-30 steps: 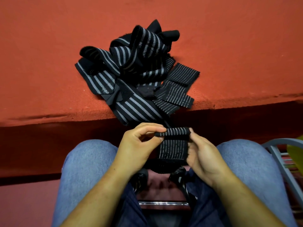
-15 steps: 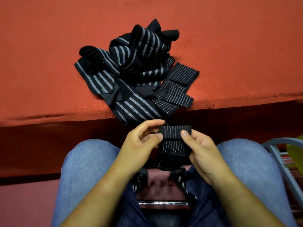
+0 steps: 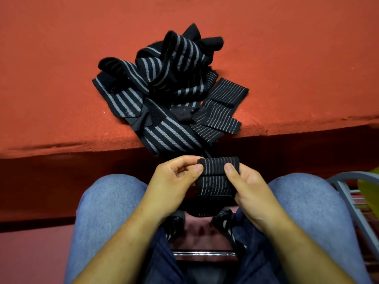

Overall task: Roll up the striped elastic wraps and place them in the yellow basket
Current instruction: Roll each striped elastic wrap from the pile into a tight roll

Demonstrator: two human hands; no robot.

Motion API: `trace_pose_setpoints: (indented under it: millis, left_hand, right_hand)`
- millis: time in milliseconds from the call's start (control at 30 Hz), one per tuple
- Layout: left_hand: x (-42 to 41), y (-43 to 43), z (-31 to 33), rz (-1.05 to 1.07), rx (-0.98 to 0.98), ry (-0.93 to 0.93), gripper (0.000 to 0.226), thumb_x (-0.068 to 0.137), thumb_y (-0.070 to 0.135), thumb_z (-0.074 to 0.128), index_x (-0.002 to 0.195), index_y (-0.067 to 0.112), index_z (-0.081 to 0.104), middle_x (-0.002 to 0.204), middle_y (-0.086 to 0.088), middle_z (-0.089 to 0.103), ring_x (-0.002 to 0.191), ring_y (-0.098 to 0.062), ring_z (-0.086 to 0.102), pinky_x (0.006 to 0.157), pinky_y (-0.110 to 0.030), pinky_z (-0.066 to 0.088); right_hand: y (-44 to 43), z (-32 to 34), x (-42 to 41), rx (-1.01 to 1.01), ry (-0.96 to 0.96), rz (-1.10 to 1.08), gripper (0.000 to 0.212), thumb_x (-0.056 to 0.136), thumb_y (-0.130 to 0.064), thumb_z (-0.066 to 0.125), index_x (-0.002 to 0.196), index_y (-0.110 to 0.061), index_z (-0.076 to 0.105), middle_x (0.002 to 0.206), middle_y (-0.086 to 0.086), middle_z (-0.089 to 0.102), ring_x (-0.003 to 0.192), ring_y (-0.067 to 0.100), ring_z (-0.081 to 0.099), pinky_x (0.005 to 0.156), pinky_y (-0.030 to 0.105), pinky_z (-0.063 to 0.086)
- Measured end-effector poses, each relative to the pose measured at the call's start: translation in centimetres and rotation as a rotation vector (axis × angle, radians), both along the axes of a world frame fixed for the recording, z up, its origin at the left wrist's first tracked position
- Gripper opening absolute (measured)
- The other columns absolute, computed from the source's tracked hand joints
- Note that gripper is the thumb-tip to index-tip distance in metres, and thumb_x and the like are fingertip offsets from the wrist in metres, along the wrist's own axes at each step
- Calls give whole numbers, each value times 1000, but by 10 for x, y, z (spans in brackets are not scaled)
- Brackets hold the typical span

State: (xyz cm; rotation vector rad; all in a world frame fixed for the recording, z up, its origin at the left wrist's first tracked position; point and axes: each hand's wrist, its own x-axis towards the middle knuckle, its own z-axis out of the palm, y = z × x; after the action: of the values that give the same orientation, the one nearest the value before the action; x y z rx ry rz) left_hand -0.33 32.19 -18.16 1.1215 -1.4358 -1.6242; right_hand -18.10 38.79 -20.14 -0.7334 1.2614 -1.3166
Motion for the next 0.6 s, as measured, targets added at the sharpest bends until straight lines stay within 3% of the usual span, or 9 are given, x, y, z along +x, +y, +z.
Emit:
trace_pose_setpoints:
  millis: [200, 367, 600]
  left_hand:
    - [-3, 2, 0, -31, 39, 20, 34, 85, 31, 72, 113, 11, 76, 101, -6, 80, 90, -8, 73, 77, -20, 55]
    - [-3, 2, -2, -37, 38, 45, 23, 91, 8, 74, 114, 7, 74, 102, -12, 79, 92, -15, 74, 81, -19, 57]
    - [-2, 2, 0, -36, 8, 31, 18, 93, 6, 73, 111, 9, 76, 101, -15, 79, 93, -20, 74, 83, -23, 59]
  right_hand:
    - [0, 1, 0, -28, 25, -26, 33, 98, -37, 58, 111, -13, 76, 107, 19, 78, 94, 28, 74, 86, 44, 58]
    - [1, 0, -1, -35, 19, -14, 37, 98, -35, 57, 117, -6, 72, 109, 22, 77, 99, 30, 74, 87, 41, 60]
    - [0, -1, -1, -25, 1, 10, 40, 97, -36, 58, 118, -5, 72, 110, 21, 77, 101, 31, 75, 86, 36, 61]
